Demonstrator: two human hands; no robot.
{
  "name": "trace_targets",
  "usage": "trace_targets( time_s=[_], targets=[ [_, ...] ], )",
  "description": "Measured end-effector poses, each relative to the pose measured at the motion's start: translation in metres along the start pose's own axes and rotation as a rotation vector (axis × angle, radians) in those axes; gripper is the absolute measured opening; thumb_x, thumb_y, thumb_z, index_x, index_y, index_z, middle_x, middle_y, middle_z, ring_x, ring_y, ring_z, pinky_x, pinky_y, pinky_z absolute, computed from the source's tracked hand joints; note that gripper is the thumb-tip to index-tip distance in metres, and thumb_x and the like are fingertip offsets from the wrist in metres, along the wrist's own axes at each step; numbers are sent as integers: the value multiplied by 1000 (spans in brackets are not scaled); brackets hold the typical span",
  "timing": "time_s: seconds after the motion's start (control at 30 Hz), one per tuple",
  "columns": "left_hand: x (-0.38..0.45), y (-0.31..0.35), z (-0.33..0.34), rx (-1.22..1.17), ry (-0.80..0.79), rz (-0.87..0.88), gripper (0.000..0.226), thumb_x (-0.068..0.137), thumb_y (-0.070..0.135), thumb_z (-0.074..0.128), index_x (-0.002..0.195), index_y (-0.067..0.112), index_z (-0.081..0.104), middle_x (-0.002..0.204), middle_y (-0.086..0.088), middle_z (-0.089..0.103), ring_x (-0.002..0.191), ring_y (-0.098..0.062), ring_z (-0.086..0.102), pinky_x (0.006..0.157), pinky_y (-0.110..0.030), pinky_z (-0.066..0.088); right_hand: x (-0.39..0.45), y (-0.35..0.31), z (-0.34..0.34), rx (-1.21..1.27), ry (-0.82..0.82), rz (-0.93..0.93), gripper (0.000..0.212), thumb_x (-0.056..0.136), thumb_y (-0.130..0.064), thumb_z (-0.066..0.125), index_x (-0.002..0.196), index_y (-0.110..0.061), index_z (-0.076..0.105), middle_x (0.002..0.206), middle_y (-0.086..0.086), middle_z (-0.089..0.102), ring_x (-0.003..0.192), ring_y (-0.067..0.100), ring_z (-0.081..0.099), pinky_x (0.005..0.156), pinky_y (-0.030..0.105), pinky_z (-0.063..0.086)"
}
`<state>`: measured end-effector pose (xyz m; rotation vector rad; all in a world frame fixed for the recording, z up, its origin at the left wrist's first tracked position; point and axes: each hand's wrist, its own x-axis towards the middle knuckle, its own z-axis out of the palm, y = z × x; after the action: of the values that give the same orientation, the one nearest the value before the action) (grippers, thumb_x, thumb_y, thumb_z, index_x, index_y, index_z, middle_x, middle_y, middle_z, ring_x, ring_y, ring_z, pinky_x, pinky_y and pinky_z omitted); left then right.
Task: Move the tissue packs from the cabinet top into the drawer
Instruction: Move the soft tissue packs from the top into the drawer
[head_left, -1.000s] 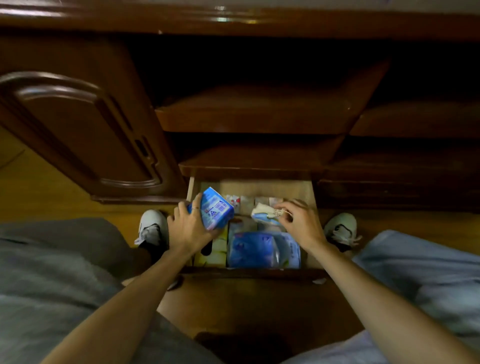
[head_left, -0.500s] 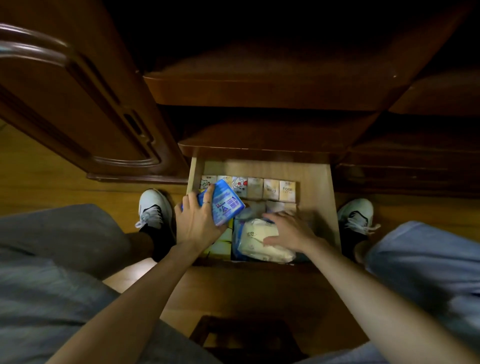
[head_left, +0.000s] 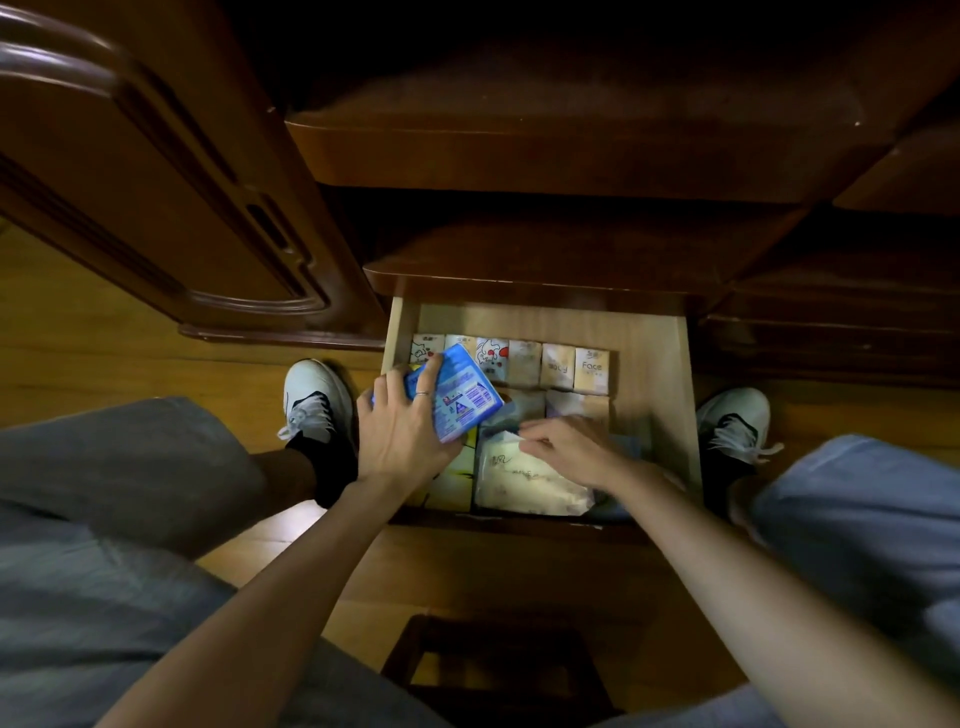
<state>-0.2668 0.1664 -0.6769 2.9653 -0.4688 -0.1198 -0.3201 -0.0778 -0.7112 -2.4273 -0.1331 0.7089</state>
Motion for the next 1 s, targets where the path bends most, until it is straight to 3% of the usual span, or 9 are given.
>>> trace_targets(
  time_s=[0.07,0.13,0.23,0.33,0.43,0.57,0.67,0.83,1.0],
  targets=[
    [2,-1,0,-4,-25,0,106,71,75,64,157,28,24,131,-15,48,119,-35,48,99,-50,41,0,0,-9,151,-77,29,27,103,-38,52,119,-26,69,134,-6,63,103,6,65,93,36,53],
    [5,-2,-2,-13,-44,0,106,70,75,64,157,29,23,134,-15,46,122,-35,46,100,-51,39,1,-1,-23,307,-91,65,25,102,-35,54,123,-33,68,148,-5,54,118,16,63,98,41,53],
    [11,-4,-7,-57,-57,-18,107,69,77,65,156,29,24,132,-14,45,121,-35,46,99,-50,40,11,2,-54,363,-48,70,21,103,-34,54,113,-47,67,130,-4,66,115,24,64,102,47,51],
    [19,-6,-13,-166,-58,-106,111,66,76,69,156,31,21,126,-12,43,117,-35,45,96,-49,42,31,9,-83,361,112,90,19,104,-31,53,112,-36,69,119,-6,68,113,17,62,99,39,49],
    [22,-9,-17,-224,-39,-151,112,64,75,70,155,31,21,120,-12,43,114,-35,46,95,-49,45,56,15,-92,311,236,98,25,104,-31,51,118,-26,71,114,-9,70,108,15,63,97,42,51],
    [19,-12,-14,-191,-33,-122,113,64,76,69,155,29,22,125,-12,44,115,-34,46,97,-48,43,85,15,-73,249,187,107,24,105,-29,49,111,-26,72,104,0,73,96,28,68,89,49,53],
    [20,-12,-11,-173,-30,-105,114,64,76,69,156,29,22,129,-11,44,118,-32,45,98,-48,43,98,13,-47,257,194,130,22,104,-25,53,120,-26,67,114,3,72,96,26,67,81,39,53],
    [21,-13,-7,-155,-27,-77,114,65,75,70,156,30,20,131,-11,43,120,-30,45,97,-48,42,105,19,-19,-95,311,69,57,87,-40,73,138,-24,52,136,3,59,127,24,47,98,41,45],
    [23,-12,-4,-132,-22,-52,113,66,78,67,157,31,19,129,-11,43,119,-31,45,98,-49,45,89,43,-19,-354,340,-135,88,80,-69,59,150,-19,40,155,4,41,144,23,31,117,47,31]
  ],
)
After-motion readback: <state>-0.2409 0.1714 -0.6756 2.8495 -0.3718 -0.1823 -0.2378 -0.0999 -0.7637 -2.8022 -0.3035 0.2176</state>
